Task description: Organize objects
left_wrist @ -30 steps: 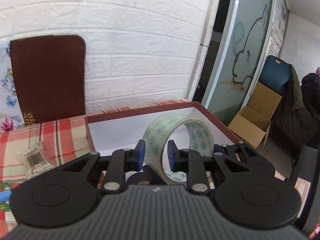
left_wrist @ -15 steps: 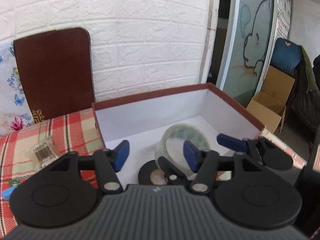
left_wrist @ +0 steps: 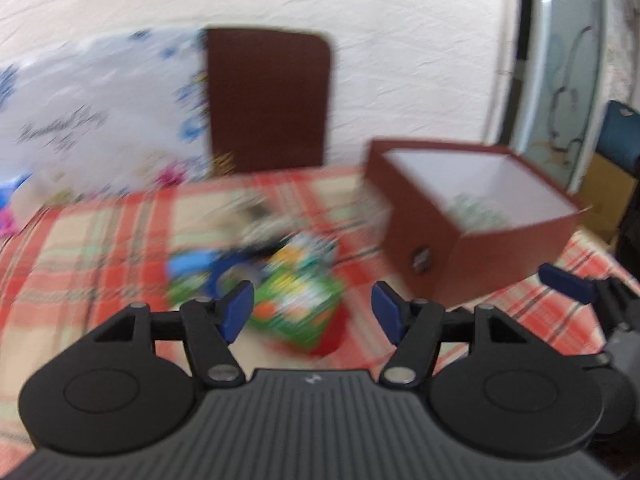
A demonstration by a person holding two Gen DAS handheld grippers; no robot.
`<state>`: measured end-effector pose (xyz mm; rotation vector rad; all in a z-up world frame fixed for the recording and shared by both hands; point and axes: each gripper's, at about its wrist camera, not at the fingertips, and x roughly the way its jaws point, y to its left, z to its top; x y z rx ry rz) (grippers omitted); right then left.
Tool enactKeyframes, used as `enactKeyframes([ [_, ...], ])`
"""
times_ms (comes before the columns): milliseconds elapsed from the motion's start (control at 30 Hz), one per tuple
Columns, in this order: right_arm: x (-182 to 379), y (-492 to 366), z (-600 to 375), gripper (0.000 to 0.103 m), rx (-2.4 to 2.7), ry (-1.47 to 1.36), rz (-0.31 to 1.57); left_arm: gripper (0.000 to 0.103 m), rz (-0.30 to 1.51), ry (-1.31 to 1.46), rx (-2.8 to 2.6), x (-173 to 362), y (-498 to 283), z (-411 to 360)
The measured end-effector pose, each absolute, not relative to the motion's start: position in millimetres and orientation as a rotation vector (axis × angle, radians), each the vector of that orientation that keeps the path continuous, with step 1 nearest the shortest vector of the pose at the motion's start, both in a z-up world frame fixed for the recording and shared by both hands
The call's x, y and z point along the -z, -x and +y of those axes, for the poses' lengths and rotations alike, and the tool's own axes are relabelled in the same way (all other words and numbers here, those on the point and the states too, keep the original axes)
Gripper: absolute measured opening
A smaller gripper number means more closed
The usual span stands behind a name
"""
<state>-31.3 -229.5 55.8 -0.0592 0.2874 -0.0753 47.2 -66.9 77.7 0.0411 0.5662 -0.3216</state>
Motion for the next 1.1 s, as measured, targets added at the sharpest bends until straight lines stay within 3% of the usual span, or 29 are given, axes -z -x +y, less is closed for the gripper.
enactKeyframes([
  [333,-38,-2,-157,0.093,-0.130,0.115,0.466,0.067,0.663,-0.068,-0.025,-22,-47,34],
  [467,-39,-26,-158,0.093,-0.107,0.078,0.490,0.085,0.611,-0.014,-0.048,-12,-44,63],
  [900,-27,-81,-133,0.094,-0.136,0.233,0.491,0.085,0.592,0.011,-0.034,-8,-45,64],
  [1000,-26,-81,-135,0.084,-0.154,0.223,0.499,0.085,0.591,0.015,-0.032,-7,-44,66],
  [1100,-27,-77,-135,0.083,-0.160,0.222,0.488,0.085,0.591,0.014,-0.032,-7,-44,66],
])
